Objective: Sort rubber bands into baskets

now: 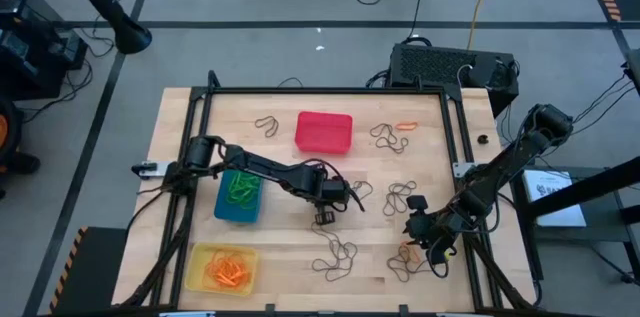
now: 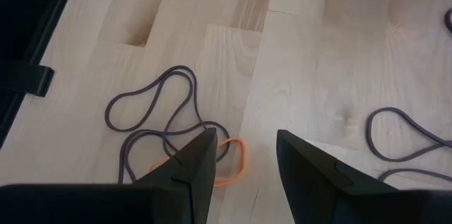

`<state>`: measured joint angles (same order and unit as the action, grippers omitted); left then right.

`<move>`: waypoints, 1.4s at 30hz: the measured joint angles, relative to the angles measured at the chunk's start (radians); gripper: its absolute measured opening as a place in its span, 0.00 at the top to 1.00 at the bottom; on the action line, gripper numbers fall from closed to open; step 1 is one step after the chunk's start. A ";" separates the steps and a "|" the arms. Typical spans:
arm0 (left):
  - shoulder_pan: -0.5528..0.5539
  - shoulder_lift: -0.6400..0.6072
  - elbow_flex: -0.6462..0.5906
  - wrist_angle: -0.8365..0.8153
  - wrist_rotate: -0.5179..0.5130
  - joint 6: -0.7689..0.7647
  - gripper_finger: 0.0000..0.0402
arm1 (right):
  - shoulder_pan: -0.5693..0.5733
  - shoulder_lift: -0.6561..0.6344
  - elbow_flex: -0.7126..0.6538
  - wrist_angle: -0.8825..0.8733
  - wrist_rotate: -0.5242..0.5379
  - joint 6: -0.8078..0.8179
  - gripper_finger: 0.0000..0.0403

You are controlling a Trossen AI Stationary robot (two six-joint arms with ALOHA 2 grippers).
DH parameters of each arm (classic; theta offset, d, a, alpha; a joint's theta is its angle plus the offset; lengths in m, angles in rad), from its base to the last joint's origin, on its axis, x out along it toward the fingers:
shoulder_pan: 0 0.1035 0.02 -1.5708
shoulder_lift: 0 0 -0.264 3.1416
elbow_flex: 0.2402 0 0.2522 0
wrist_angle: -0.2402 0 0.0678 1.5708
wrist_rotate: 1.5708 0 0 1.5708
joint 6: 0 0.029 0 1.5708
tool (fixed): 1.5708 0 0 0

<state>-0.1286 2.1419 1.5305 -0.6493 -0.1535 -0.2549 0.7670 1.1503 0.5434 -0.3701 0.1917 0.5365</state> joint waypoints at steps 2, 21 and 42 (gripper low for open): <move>-0.013 -0.018 0.005 -0.015 -0.016 0.002 0.99 | 0.000 0.000 0.000 0.000 0.000 -0.002 0.65; -0.275 -0.267 0.012 -0.480 -0.022 -0.516 1.00 | -0.001 0.000 0.000 0.162 0.230 -0.159 0.65; -0.708 -0.272 0.012 -0.712 0.067 -1.154 1.00 | -0.004 0.000 0.000 0.489 0.231 -0.484 0.65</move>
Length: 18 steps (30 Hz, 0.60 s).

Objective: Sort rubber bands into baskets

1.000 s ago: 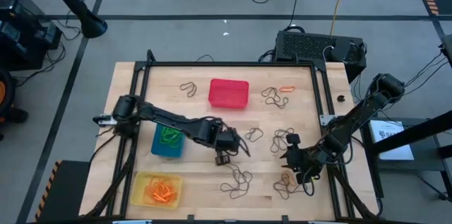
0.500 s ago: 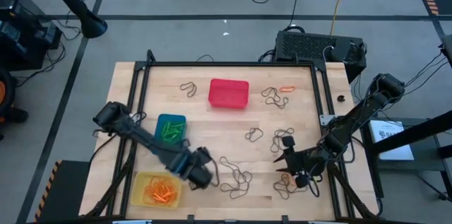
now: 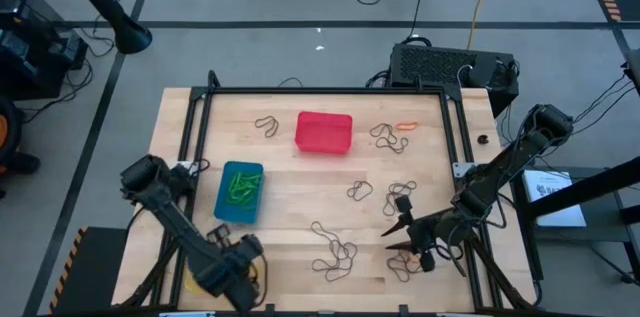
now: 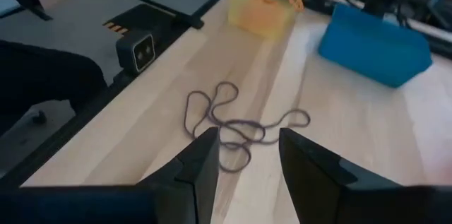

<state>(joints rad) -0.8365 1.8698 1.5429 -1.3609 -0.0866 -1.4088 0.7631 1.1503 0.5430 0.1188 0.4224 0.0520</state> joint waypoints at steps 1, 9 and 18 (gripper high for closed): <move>-0.019 0.000 0.000 0.000 0.012 -0.031 1.00 | -0.003 0.000 0.000 0.010 0.000 -0.014 0.65; -0.146 0.000 0.000 0.014 0.041 -0.342 1.00 | -0.053 0.000 0.000 0.040 -0.003 -0.046 0.65; -0.186 0.007 0.000 0.092 -0.021 -0.399 0.99 | -0.084 0.000 0.000 0.037 -0.005 -0.030 0.65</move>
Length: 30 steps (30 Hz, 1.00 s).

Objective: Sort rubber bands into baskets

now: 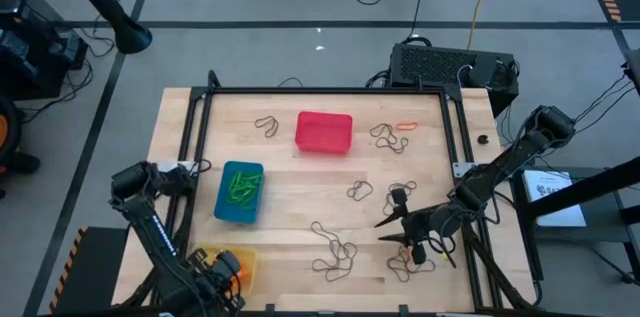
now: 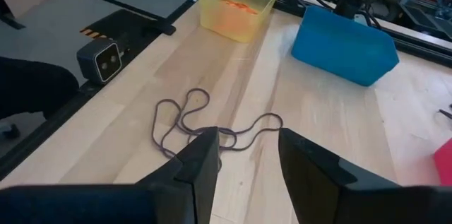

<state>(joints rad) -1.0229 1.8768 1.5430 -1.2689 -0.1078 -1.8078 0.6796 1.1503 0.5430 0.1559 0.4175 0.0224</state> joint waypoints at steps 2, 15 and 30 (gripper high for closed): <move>-0.001 0.009 0.000 0.004 -0.005 0.017 0.96 | 0.000 0.000 0.000 -0.004 -0.001 0.013 0.65; 0.002 0.046 0.000 -0.033 -0.024 0.008 0.83 | 0.000 0.019 0.000 -0.011 -0.004 0.044 0.65; 0.032 0.047 -0.007 -0.059 -0.555 0.097 0.82 | 0.000 0.019 0.000 -0.070 -0.018 0.167 0.65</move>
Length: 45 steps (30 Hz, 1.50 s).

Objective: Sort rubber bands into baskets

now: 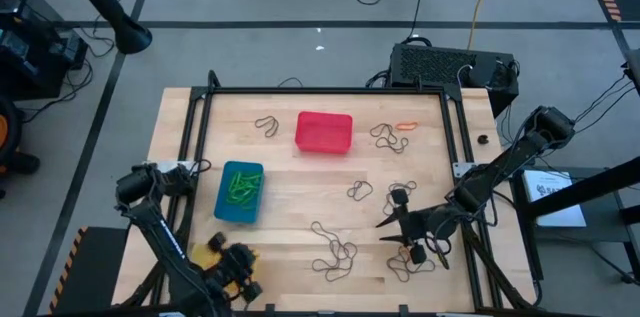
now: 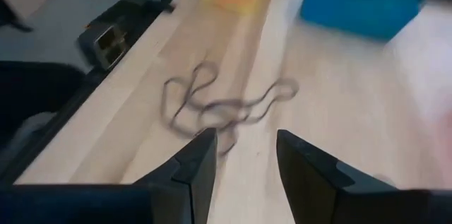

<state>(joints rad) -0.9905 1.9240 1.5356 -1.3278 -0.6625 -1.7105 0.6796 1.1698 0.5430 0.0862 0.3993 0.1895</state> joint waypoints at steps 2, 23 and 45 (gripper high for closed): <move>0.015 0.000 -0.016 0.050 -0.217 0.100 0.82 | 0.000 0.000 0.000 -0.039 -0.050 0.065 0.65; 0.531 0.001 -0.388 1.422 0.130 1.548 0.82 | 0.189 0.000 0.000 -0.495 -0.232 1.128 0.65; 0.668 0.161 -0.503 2.076 0.431 1.743 0.82 | 0.239 0.222 -0.001 -0.395 -0.107 1.288 0.65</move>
<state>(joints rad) -0.3229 2.0845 1.0328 0.7481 -0.2312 0.0323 0.9184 1.3916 0.5425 -0.3089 0.2920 1.4780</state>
